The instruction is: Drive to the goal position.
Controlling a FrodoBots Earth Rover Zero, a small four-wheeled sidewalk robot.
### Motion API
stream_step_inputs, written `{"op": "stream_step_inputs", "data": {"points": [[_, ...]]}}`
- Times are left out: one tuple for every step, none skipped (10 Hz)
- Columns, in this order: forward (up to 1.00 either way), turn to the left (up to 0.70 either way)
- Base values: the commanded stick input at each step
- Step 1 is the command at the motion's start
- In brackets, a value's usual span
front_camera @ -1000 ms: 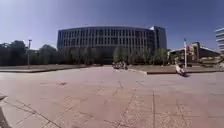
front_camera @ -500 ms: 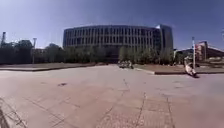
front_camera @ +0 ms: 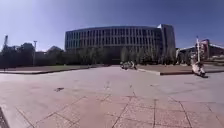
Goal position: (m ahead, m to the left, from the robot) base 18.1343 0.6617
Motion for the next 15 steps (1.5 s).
{"op": "stream_step_inputs", "data": {"points": [[0.7,0.0],[0.7,0.0],[0.7,0.0],[0.7,0.0],[0.7,0.0],[0.7,0.0],[0.7,0.0],[0.7,0.0],[0.7,0.0],[0.7,0.0],[0.7,0.0],[0.7,0.0],[0.7,0.0],[0.7,0.0],[0.7,0.0]]}}
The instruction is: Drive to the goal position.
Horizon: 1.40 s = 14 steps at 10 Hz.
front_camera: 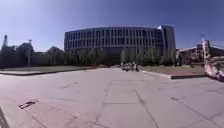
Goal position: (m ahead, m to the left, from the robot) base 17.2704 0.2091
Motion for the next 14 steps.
{"op": "stream_step_inputs", "data": {"points": [[0.7,-0.01],[0.7,-0.08],[0.7,-0.14],[0.7,-0.07],[0.7,0.0],[0.7,0.0],[0.7,0.0],[0.7,0.0],[0.7,0.0],[0.7,0.0],[0.7,0.0],[0.7,0.0],[0.7,0.0],[0.7,0.0]]}}
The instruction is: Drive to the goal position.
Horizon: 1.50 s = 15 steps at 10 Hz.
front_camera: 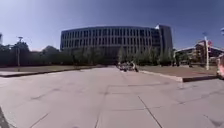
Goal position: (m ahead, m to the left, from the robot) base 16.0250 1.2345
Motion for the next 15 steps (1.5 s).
{"op": "stream_step_inputs", "data": {"points": [[0.7,0.0],[0.7,0.0],[0.7,0.0],[0.7,0.0],[0.7,0.0],[0.7,0.0],[0.7,0.0],[0.7,0.0],[0.7,0.0],[0.7,0.0],[0.7,0.0],[0.7,0.0],[0.7,0.0],[0.7,0.0],[0.7,0.0]]}}
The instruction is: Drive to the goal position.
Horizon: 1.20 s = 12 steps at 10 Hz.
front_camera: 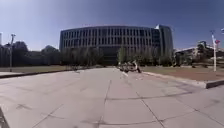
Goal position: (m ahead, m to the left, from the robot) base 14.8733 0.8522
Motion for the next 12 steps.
{"op": "stream_step_inputs", "data": {"points": [[0.7,0.0],[0.7,0.0],[0.7,0.0],[0.7,0.0],[0.7,0.0],[0.7,0.0],[0.7,0.0],[0.7,0.0],[0.7,0.0],[0.7,0.0],[0.7,0.0],[0.7,0.03]]}}
